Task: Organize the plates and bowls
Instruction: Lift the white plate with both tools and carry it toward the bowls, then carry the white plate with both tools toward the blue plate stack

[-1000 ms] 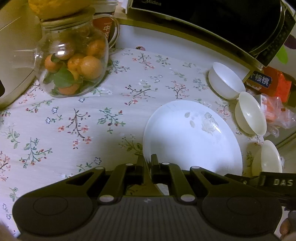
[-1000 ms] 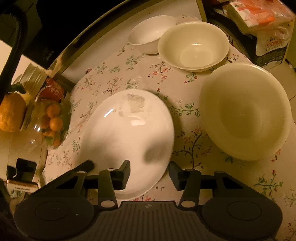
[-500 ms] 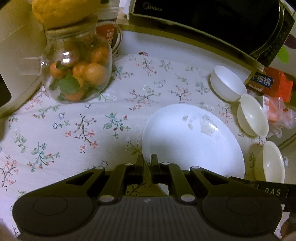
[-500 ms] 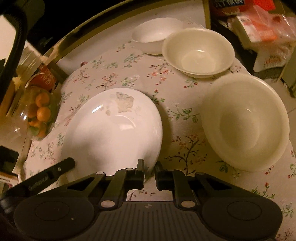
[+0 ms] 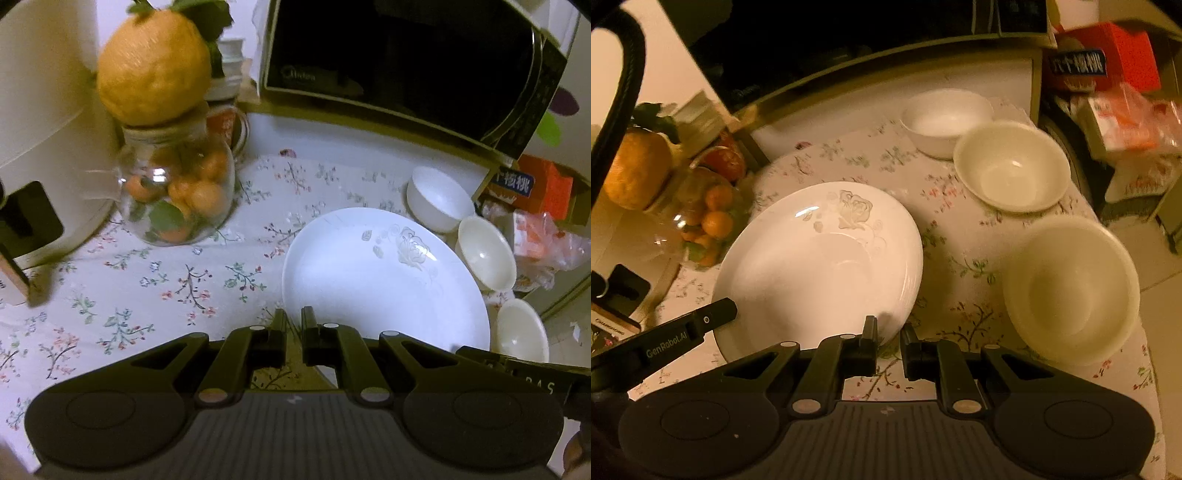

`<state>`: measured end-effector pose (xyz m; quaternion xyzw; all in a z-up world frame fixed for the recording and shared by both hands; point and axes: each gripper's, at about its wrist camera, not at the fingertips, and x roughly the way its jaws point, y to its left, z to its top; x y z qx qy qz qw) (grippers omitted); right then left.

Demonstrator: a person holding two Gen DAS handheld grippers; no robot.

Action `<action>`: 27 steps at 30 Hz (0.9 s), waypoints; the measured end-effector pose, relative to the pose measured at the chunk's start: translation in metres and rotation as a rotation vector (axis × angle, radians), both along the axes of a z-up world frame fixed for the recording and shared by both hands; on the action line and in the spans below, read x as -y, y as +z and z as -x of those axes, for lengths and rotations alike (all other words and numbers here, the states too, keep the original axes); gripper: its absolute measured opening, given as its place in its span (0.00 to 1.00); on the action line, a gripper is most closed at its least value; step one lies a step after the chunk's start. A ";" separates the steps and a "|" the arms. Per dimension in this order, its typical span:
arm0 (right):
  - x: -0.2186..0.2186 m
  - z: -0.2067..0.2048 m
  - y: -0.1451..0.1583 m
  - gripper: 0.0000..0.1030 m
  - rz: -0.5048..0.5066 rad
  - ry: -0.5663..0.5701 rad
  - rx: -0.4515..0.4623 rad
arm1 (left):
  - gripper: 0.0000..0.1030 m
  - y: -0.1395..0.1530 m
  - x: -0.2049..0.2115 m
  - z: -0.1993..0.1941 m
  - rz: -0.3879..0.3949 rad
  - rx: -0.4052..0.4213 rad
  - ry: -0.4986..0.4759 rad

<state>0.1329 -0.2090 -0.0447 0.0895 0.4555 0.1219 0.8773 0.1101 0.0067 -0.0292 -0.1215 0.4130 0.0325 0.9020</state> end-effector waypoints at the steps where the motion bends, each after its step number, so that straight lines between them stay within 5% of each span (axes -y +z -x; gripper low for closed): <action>1: 0.000 0.003 0.004 0.12 0.003 0.007 0.011 | 0.06 0.004 -0.001 0.004 0.001 0.007 0.003; 11: 0.005 0.039 0.030 0.13 0.003 0.058 0.097 | 0.06 0.030 0.007 0.047 -0.030 0.076 0.002; 27: -0.020 0.081 0.033 0.13 -0.007 0.161 0.130 | 0.07 0.030 -0.024 0.105 -0.023 0.091 0.098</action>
